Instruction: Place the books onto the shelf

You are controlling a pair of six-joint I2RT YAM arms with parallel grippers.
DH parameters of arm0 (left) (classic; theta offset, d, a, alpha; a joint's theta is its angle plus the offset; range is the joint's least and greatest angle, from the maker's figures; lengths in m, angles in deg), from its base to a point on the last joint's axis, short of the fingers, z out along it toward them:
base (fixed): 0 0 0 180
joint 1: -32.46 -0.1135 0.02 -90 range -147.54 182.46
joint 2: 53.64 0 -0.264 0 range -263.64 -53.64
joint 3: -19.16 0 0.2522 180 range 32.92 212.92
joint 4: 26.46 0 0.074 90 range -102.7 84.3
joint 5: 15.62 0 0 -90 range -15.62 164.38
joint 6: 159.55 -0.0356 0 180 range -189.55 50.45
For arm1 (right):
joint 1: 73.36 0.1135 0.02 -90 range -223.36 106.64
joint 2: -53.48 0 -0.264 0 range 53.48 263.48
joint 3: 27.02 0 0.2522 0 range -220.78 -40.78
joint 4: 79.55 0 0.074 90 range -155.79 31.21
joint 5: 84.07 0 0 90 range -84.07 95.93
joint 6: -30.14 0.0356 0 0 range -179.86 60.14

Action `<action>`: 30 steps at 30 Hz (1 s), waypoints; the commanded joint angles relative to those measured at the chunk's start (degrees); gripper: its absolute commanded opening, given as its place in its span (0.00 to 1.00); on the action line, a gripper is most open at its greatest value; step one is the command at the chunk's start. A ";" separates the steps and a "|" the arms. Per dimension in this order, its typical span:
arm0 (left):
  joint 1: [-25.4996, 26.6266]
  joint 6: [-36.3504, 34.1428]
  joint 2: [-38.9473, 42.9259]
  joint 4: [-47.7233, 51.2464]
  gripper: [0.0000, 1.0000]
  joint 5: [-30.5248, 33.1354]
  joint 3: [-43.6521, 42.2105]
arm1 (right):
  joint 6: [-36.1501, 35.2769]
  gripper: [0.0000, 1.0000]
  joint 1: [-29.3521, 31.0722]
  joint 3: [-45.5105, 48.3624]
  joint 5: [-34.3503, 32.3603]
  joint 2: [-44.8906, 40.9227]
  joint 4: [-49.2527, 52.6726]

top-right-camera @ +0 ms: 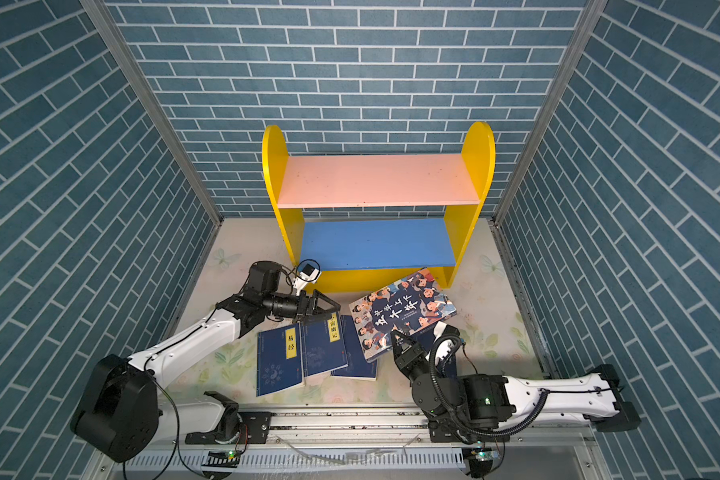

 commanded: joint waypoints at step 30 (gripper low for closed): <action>8.38 22.42 -5.23 -22.03 0.98 2.97 10.49 | -25.64 0.00 -9.58 -12.59 5.00 7.42 -24.32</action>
